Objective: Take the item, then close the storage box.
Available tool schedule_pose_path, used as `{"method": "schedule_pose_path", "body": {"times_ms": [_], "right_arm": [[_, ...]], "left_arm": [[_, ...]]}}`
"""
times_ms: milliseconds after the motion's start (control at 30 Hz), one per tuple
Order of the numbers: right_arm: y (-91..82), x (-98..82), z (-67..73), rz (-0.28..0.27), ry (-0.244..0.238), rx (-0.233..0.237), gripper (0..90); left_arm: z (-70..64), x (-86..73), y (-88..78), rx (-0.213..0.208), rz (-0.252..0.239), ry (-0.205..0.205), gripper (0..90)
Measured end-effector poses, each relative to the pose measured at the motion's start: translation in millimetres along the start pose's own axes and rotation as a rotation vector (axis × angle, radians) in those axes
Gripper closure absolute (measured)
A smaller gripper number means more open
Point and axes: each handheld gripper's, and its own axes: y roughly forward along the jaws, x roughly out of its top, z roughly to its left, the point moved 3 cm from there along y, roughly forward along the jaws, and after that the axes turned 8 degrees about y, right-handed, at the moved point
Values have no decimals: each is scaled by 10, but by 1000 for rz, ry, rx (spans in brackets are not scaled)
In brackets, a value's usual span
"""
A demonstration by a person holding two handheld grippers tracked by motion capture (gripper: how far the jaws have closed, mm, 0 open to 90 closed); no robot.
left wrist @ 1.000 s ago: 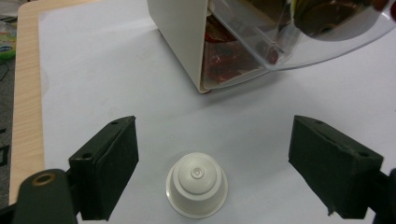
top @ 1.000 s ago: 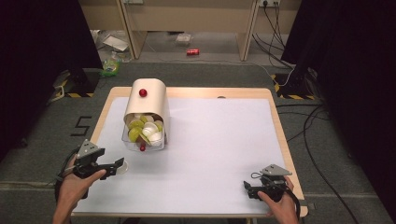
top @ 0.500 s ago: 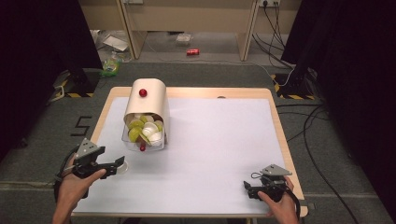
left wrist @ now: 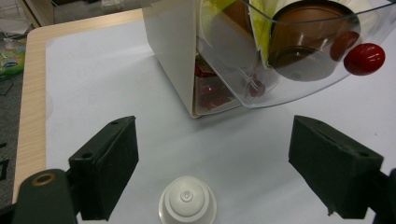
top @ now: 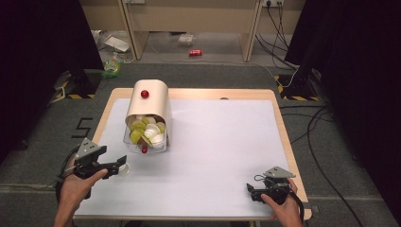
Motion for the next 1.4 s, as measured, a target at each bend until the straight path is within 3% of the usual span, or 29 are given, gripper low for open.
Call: {"method": "schedule_pose_path", "body": {"times_ms": [600, 867, 967, 1400], "right_arm": [[0, 1, 0, 1, -1, 0, 27], [1, 1, 0, 0, -1, 0, 27], [0, 1, 1, 1, -1, 0, 27], [0, 1, 0, 0, -1, 0, 27]], "left_arm": [[-58, 105, 108, -8, -12, 4, 155], [-39, 117, 181, 11, -15, -15, 155], [-42, 115, 208, -4, -14, -24, 141], [-8, 119, 244, 7, -19, -51, 103]]}}
